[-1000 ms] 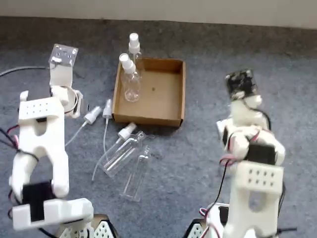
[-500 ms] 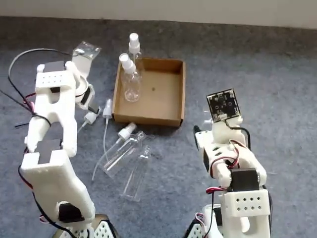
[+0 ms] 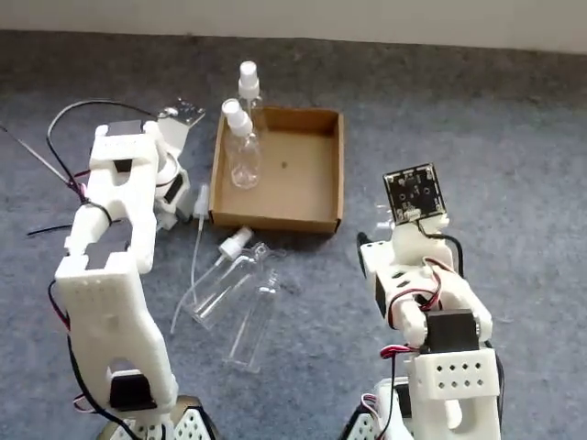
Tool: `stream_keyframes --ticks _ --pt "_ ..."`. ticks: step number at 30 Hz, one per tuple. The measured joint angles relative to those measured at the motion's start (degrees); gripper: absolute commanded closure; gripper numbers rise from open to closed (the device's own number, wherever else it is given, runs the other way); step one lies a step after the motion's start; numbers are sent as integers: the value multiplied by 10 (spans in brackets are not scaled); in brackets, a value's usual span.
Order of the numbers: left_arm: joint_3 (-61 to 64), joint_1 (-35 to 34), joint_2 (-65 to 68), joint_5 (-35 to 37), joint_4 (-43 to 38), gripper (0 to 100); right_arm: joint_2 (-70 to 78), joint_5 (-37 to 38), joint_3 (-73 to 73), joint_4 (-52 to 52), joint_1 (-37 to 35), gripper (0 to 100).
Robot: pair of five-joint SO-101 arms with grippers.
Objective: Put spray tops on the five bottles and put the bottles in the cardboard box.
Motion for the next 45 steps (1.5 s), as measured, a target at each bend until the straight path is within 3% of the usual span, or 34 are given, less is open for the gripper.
stream_keyframes --ticks 6,13,20,29,38,45 --pt "-16 3 18 14 2 976 0 0 0 0 0 989" --pt "-37 -36 19 35 4 994 0 0 4 0 0 992" --pt "-135 -135 4 58 134 994 0 0 4 0 0 992" --pt "-176 -200 -184 58 253 994 0 0 4 0 0 992" --pt "-41 -179 -444 58 263 994 0 -11 4 -4 -5 993" --pt "83 -33 -673 62 264 994 0 -65 4 -111 -102 993"
